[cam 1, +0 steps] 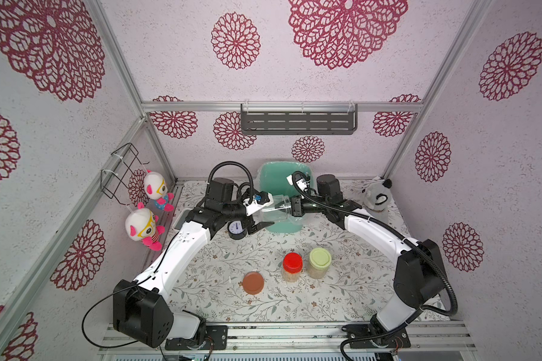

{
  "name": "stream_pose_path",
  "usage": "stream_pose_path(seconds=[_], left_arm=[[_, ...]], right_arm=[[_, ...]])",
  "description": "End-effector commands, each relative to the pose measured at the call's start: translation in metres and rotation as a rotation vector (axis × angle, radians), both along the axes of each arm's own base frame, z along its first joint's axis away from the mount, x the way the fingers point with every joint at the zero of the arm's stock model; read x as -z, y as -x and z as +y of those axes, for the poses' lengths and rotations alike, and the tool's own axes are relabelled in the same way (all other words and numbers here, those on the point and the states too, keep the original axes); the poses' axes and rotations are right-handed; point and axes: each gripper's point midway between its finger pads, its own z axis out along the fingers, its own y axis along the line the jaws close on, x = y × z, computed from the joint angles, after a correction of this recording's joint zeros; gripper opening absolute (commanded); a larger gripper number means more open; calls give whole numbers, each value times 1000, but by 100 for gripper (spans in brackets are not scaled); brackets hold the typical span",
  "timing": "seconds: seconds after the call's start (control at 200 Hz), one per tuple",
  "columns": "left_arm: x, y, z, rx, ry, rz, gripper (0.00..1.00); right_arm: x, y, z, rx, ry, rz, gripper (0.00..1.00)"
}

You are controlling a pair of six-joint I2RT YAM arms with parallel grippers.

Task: Empty moldy peanuts from jars
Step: Place the jar at the center of the board.

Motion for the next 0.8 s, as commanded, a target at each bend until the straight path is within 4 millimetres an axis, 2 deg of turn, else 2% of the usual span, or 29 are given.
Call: stream_pose_path(seconds=[0.0, 0.21, 0.515, 0.65, 0.796], left_arm=[[-12, -2, 8, -34, 30, -43, 97], [-10, 0, 20, -65, 33, -42, 97], [-6, -2, 50, -184, 71, -43, 97], [-13, -8, 69, -265, 120, -62, 97], [-22, -19, 95, -378, 187, -86, 97]], right_arm=[[-48, 4, -12, 21, -55, -113, 0], [-43, -2, -23, 56, 8, -136, 0], [-53, 4, -35, 83, 72, -256, 0], [-61, 13, -32, 56, 75, -316, 0], [-71, 32, -19, -11, 71, -426, 0]])
